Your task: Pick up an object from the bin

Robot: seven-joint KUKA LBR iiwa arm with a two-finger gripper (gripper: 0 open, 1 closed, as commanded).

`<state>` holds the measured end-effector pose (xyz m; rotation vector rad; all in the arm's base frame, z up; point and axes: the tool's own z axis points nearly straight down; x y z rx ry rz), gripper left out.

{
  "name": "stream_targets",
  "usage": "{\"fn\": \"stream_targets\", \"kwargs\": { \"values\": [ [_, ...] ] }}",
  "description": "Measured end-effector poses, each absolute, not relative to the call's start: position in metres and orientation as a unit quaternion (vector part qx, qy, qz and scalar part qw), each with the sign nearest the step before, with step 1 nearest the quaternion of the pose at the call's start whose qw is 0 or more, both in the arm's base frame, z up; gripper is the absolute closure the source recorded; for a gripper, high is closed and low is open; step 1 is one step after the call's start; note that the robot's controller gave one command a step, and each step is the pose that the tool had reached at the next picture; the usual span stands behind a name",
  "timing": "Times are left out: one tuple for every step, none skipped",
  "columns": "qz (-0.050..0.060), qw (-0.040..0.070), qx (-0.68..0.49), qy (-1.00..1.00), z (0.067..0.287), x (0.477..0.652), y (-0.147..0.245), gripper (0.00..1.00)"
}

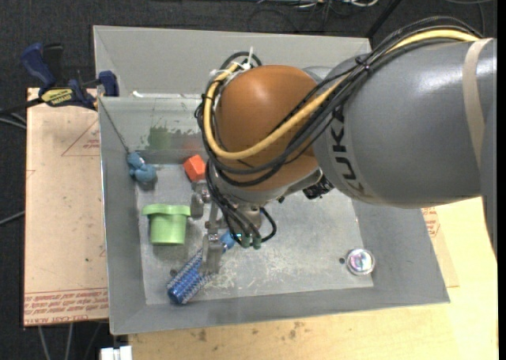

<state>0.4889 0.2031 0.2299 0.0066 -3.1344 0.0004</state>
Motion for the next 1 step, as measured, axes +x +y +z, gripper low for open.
{"fn": "stream_targets", "kwargs": {
  "values": [
    [0.001,0.002,-0.005,-1.000,0.0872,0.5489,0.1162,0.00]
  ]
}}
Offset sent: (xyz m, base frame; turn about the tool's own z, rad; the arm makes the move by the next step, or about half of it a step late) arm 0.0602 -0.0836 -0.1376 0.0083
